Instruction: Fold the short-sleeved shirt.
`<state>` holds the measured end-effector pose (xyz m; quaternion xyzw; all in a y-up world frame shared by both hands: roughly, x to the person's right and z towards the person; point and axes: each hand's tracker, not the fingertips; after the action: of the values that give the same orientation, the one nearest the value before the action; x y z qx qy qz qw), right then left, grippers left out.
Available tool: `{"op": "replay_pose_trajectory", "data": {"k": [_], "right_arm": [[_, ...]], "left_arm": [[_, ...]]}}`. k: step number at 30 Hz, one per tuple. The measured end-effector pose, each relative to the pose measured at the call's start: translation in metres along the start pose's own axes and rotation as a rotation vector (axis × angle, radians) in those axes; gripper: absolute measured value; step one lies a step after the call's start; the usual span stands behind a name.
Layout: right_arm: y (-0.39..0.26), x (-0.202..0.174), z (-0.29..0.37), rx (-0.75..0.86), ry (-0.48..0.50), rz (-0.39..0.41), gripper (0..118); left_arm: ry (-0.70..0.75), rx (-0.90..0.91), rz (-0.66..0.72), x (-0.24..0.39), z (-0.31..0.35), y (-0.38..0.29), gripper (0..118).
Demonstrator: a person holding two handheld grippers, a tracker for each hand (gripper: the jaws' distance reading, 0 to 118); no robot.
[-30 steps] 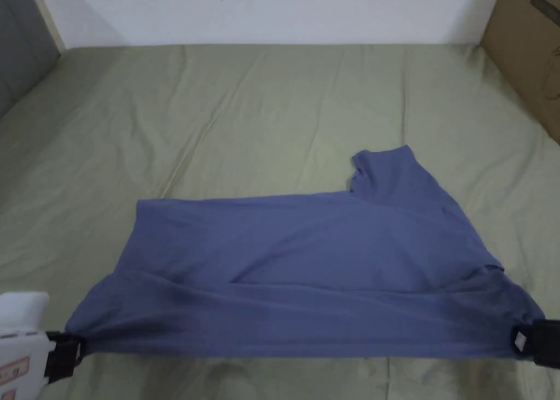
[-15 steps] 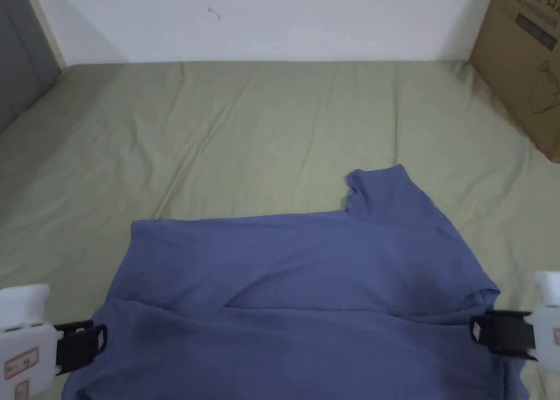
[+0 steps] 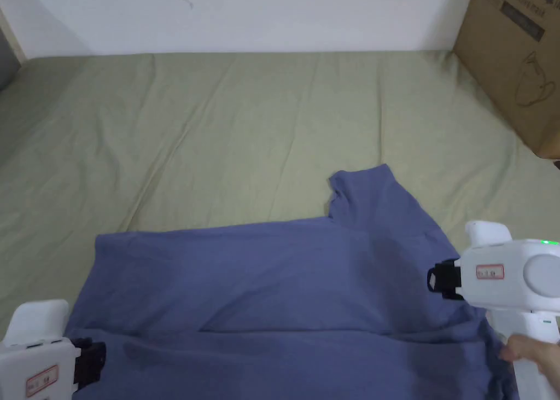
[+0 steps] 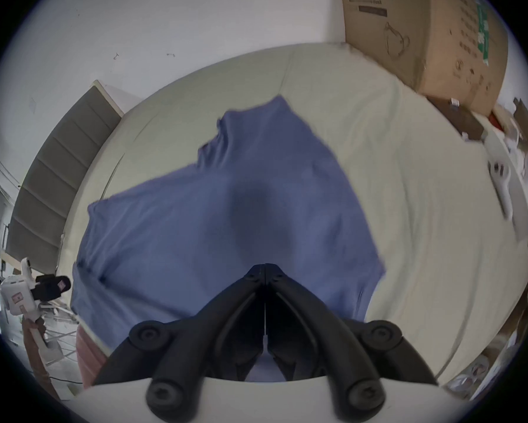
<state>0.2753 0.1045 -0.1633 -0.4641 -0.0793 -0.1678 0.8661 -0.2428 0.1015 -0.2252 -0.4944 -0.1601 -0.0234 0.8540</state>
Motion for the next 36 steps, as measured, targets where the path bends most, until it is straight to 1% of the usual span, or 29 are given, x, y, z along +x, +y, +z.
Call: {"op": "replay_pose_trajectory", "data": {"k": [1,2,3,4,5,6,7,8,10,12,13,14,15,16,17,18,19,20,21,22,23,24,26,28,29,30,32,34,36], "right_arm": [[0.018,0.002,-0.006,0.021,-0.014,0.018,1],[0.039,0.005,-0.014,0.032,-0.03,0.033,6],[0.056,0.007,-0.023,0.037,-0.048,0.044,17],[0.075,0.011,-0.036,0.036,-0.067,0.056,24],[0.092,0.017,-0.051,0.018,-0.066,0.056,34],[0.107,0.023,-0.069,-0.024,-0.073,0.052,77],[0.116,0.028,-0.084,-0.042,-0.08,0.041,97],[0.125,0.034,-0.098,-0.03,-0.071,0.039,100],[0.135,0.042,-0.125,-0.1,-0.109,0.027,100],[0.138,0.05,-0.148,-0.158,-0.127,0.05,100],[0.135,0.053,-0.155,-0.182,-0.14,0.044,99],[0.134,0.055,-0.16,-0.2,-0.122,0.027,96],[0.132,0.056,-0.159,-0.193,-0.113,0.04,94],[0.133,0.055,-0.153,-0.181,-0.118,0.047,90],[0.133,0.052,-0.147,-0.161,-0.131,0.048,75],[0.132,0.05,-0.141,-0.123,-0.16,0.079,50],[0.132,0.05,-0.139,-0.131,-0.153,0.104,27],[0.132,0.052,-0.137,-0.145,-0.114,0.098,1],[0.133,0.048,-0.135,-0.164,-0.036,0.067,1],[0.134,0.044,-0.133,-0.157,-0.085,0.077,1],[0.133,0.041,-0.131,-0.149,-0.093,0.091,1],[0.133,0.04,-0.131,-0.147,-0.087,0.1,1],[0.134,0.038,-0.131,-0.146,-0.08,0.079,1],[0.135,0.037,-0.13,-0.144,-0.077,0.082,1],[0.136,0.036,-0.13,-0.144,-0.082,0.082,1],[0.136,0.036,-0.13,-0.145,-0.083,0.082,1],[0.136,0.036,-0.128,-0.142,-0.082,0.077,1],[0.137,0.036,-0.128,-0.144,-0.08,0.076,1],[0.137,0.035,-0.127,-0.147,-0.082,0.081,1]], "left_arm": [[0.002,0.003,-0.004,0.0,-0.001,0.006,0],[0.002,0.008,-0.009,0.001,-0.001,0.011,0],[0.001,0.012,-0.01,0.002,-0.003,0.016,0],[-0.001,0.011,-0.009,0.003,-0.005,0.022,0],[0.0,0.014,-0.011,0.004,-0.007,0.026,0],[0.001,0.018,-0.015,0.005,-0.009,0.03,0],[0.004,0.014,-0.013,0.007,-0.013,0.034,0],[0.007,0.007,-0.01,0.008,-0.016,0.038,0],[0.008,0.005,-0.008,0.007,-0.021,0.041,0],[0.005,-0.007,-0.001,0.007,-0.029,0.045,0],[0.007,-0.014,0.002,0.006,-0.033,0.046,0],[0.012,-0.022,0.004,0.006,-0.036,0.047,0],[0.017,-0.028,0.004,0.006,-0.039,0.047,0],[0.021,-0.034,0.005,0.005,-0.041,0.048,0],[0.022,-0.038,0.004,0.005,-0.042,0.048,0],[0.022,-0.04,0.002,0.004,-0.043,0.048,0],[0.022,-0.043,0.003,0.005,-0.045,0.048,0],[0.022,-0.048,0.006,0.005,-0.047,0.049,0],[0.022,-0.049,0.005,0.005,-0.049,0.05,0],[0.023,-0.051,0.005,0.005,-0.05,0.051,0],[0.027,-0.052,0.005,0.004,-0.051,0.054,0],[0.03,-0.048,0.002,0.004,-0.052,0.057,0],[0.025,-0.037,-0.005,-0.001,-0.056,0.069,0],[0.028,-0.019,-0.005,-0.008,-0.064,0.088,2],[0.027,0.002,0.012,-0.014,-0.07,0.099,13],[0.031,0.011,0.029,-0.021,-0.079,0.113,42],[0.072,0.007,0.06,-0.03,-0.097,0.139,91],[0.089,0.002,0.048,-0.038,-0.12,0.161,101],[0.116,-0.014,0.06,-0.043,-0.145,0.183,105]]}}
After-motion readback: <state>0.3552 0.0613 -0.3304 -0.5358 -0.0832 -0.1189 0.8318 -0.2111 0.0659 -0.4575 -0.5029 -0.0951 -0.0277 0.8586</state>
